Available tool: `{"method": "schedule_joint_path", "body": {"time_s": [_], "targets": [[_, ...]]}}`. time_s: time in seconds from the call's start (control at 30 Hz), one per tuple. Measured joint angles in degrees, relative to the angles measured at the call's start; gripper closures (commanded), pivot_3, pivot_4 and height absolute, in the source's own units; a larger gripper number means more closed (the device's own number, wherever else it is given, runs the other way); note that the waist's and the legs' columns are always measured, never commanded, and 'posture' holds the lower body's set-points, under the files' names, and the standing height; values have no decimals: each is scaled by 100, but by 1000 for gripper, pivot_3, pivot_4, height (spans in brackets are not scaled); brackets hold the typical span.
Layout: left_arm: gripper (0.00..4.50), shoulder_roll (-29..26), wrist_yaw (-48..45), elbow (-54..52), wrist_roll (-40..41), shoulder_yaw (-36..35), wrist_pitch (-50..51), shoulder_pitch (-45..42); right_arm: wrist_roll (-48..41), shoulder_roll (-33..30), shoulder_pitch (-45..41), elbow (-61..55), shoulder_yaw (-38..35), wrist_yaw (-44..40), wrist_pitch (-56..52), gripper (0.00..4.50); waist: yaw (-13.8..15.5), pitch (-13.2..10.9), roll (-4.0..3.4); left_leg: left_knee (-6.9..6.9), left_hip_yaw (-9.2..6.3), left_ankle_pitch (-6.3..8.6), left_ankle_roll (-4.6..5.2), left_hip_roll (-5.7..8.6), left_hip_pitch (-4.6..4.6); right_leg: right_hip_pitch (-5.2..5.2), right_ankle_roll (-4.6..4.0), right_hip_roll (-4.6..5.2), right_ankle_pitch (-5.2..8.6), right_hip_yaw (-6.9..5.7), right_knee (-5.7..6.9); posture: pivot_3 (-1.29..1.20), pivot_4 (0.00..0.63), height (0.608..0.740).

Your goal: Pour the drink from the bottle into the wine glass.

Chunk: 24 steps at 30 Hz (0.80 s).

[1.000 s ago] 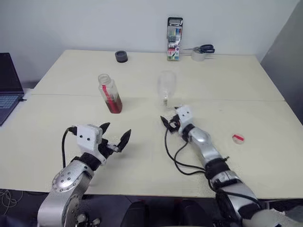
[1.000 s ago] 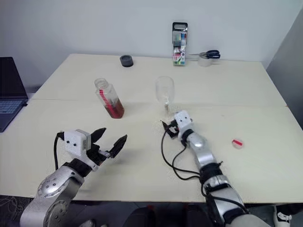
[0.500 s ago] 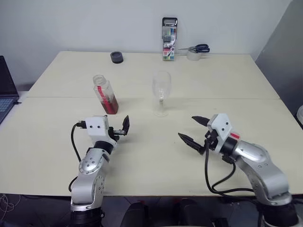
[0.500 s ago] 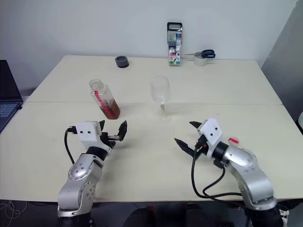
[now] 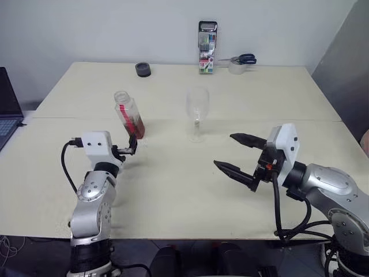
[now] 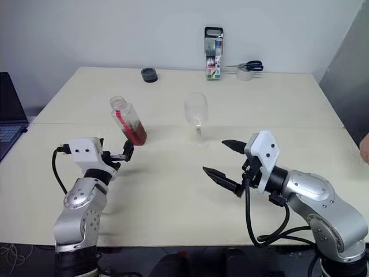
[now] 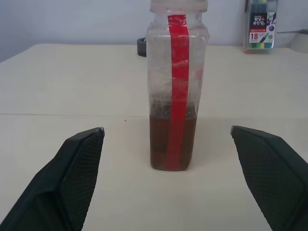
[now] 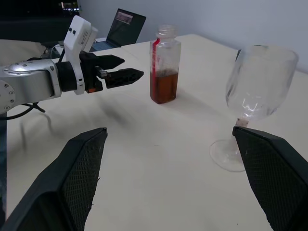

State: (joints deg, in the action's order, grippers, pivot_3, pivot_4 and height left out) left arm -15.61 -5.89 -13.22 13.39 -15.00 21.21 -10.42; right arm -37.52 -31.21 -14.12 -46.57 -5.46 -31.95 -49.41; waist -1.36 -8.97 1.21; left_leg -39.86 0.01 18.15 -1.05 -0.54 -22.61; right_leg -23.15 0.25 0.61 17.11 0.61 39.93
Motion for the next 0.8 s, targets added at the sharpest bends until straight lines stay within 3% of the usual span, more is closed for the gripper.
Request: {"method": "schedule_joint_path", "body": {"time_s": [0.8], "targets": [[0,-376,-734,1370,208,-55,-59,-1033,-581,-182,-509,46,-14,718,-259,37,-1,-1,1,-1,-1,-1,-2,-1,-5,-2,0,1,0,-3,-2,0,150,740]]}}
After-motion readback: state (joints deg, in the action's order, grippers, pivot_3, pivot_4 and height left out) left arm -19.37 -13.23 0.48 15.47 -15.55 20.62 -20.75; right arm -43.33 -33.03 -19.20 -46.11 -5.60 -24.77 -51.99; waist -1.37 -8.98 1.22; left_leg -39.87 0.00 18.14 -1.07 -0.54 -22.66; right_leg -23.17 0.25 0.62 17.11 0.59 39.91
